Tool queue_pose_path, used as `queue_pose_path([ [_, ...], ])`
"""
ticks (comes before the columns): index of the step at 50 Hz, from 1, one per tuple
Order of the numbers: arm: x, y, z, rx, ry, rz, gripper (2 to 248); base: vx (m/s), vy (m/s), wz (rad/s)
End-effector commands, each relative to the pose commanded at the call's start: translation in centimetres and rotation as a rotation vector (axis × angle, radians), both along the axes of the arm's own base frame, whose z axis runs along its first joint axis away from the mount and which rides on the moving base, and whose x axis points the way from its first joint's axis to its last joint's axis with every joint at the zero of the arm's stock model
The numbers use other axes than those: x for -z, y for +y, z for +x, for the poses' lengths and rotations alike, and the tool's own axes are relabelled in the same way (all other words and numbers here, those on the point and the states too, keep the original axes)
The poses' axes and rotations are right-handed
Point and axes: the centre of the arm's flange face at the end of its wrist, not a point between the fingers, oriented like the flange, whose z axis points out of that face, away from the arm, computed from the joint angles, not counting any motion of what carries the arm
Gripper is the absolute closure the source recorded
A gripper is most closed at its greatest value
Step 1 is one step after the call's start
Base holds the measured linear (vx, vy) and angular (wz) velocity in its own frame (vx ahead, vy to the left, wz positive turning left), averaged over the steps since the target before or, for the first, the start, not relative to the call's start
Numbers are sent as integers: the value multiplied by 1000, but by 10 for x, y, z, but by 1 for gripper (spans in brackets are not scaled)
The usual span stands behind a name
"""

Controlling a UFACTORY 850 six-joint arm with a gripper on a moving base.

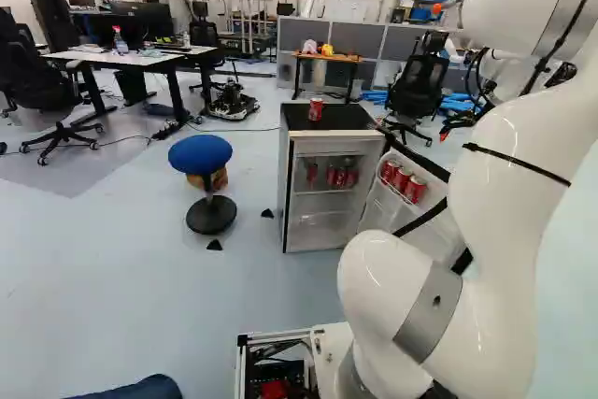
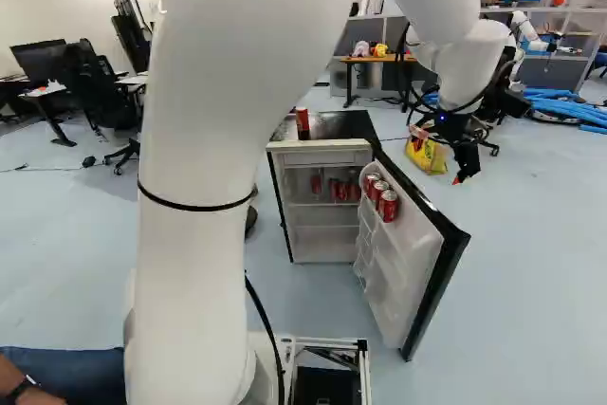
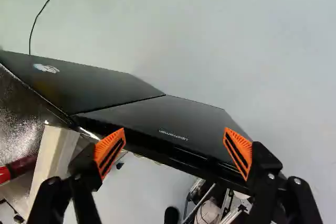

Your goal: Grab a drink from the fridge

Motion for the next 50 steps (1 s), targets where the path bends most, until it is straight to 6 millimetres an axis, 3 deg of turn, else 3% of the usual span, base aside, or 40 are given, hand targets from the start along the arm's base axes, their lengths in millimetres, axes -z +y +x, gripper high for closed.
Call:
queue_pose_path([
  [16, 18, -24, 2, 12, 26, 44, 3, 0, 0, 0],
  [50, 69, -30, 8, -4, 102, 162, 3, 0, 0, 0],
])
